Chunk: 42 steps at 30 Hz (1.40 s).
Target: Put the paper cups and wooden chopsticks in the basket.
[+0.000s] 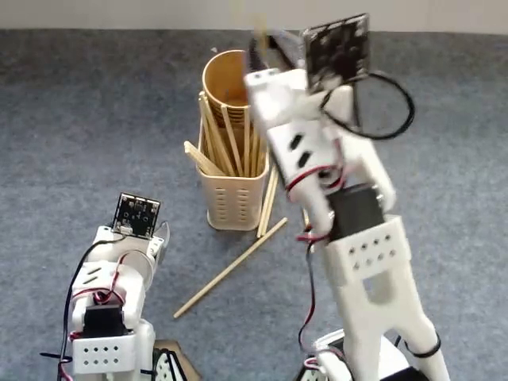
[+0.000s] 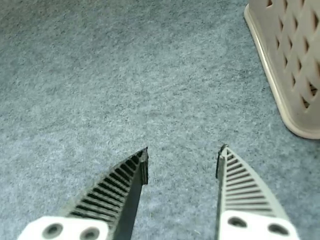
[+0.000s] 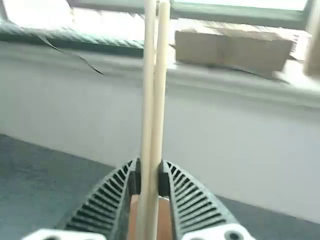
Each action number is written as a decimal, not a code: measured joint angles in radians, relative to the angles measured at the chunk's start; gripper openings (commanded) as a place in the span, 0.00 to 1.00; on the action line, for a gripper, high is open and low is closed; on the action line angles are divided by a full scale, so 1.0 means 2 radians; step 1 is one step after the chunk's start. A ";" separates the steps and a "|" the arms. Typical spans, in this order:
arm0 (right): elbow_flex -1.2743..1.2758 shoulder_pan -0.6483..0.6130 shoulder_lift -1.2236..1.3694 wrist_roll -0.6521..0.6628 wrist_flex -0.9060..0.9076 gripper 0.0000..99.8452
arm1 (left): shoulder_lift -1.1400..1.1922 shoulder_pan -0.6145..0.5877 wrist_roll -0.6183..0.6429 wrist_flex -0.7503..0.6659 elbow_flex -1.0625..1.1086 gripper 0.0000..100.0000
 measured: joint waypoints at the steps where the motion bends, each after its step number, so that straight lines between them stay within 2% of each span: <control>1: 0.015 -0.012 -0.002 -0.005 -0.017 0.01 | 0.000 0.000 0.000 0.000 0.000 0.25; 5: 0.107 -0.039 -0.002 -0.011 -0.101 0.01 | 0.000 0.000 0.000 0.000 0.000 0.25; 11: 0.237 -0.045 -0.002 -0.005 -0.186 0.01 | 0.000 0.000 0.000 0.000 0.000 0.25; 14: 0.262 -0.046 -0.010 0.030 -0.173 0.09 | 0.000 0.000 0.000 0.000 0.000 0.25; 18: 0.269 -0.046 -0.061 0.038 -0.132 0.23 | 0.000 0.000 0.000 0.000 0.000 0.25; 27: 0.269 -0.045 -0.175 0.041 -0.052 0.23 | 0.000 0.000 0.000 0.000 0.000 0.25; 30: 0.262 -0.007 -0.199 0.041 0.002 0.23 | 0.000 0.000 0.000 0.000 0.000 0.25; 33: 0.252 0.068 -0.188 0.041 0.058 0.23 | 0.000 0.000 0.000 0.000 0.000 0.25; 36: 0.252 0.136 -0.133 0.031 0.077 0.23 | 0.000 0.000 0.000 0.000 0.000 0.25; 38: 0.255 0.158 -0.082 0.030 0.088 0.23 | 0.000 0.000 0.000 0.000 0.000 0.25; 42: 0.278 0.163 0.026 0.027 0.101 0.23 | 0.000 0.000 0.000 0.000 0.000 0.25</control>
